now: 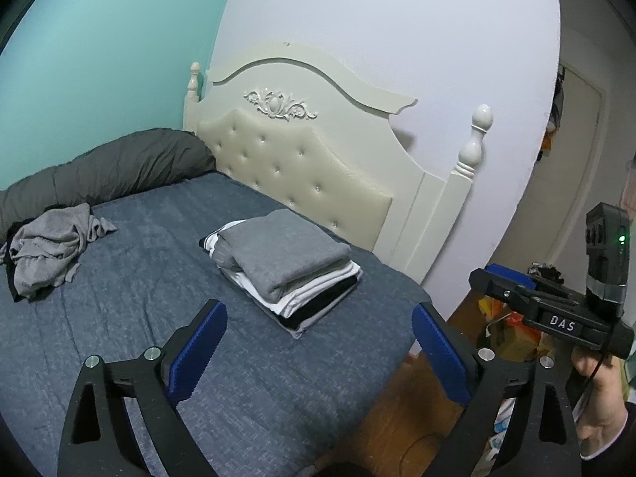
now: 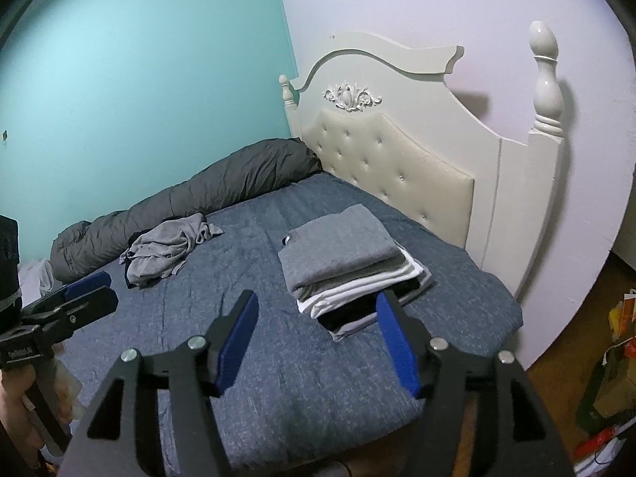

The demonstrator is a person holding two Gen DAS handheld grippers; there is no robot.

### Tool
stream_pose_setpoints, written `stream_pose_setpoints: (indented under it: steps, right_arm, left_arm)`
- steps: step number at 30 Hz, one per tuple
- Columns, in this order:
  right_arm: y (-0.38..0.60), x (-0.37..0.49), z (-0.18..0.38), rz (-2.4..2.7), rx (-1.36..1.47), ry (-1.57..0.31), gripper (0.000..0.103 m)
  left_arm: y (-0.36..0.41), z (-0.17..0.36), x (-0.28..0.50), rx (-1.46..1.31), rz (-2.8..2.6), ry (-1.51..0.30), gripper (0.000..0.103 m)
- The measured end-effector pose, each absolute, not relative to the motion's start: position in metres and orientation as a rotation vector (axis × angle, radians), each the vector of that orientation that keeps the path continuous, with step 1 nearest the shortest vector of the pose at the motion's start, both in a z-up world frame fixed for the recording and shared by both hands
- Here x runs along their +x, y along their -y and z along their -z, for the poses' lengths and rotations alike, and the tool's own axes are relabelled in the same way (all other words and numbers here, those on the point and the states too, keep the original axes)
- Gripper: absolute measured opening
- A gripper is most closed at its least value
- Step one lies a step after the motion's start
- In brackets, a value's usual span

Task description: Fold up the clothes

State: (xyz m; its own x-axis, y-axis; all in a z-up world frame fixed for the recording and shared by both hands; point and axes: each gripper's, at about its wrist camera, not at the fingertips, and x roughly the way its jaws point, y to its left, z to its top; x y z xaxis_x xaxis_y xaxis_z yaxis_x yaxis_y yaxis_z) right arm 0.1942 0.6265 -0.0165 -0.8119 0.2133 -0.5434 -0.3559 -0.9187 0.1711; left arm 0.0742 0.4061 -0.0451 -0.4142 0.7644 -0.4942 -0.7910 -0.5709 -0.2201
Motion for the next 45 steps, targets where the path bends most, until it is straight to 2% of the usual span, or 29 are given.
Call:
stream_pose_setpoints:
  steps: [5, 8, 14, 32, 45]
  right_arm:
    - [-0.614, 0.209, 0.013, -2.705, -0.736, -0.379, 0.071]
    - [-0.604, 0.218, 0.012, -2.700, -0.719, -0.367, 0.075]
    - [-0.592, 0.232, 0.011, -2.706, -0.695, -0.359, 0.085]
    - [-0.562, 0.265, 0.042, -2.625, -0.640, -0.350, 0.093]
    - [-0.545, 0.272, 0.058, -2.620, -0.655, -0.314, 0.094]
  left_arm:
    - [-0.398, 0.047, 0.083, -0.682, -2.083, -0.067, 0.098]
    - [-0.393, 0.048, 0.088, -0.677, -2.094, -0.071, 0.103]
    - [-0.383, 0.051, 0.097, -0.668, -2.115, -0.078, 0.103]
    - [-0.365, 0.075, 0.118, -0.674, -2.133, -0.087, 0.103]
    - [-0.357, 0.088, 0.125, -0.698, -2.128, -0.091, 0.103]
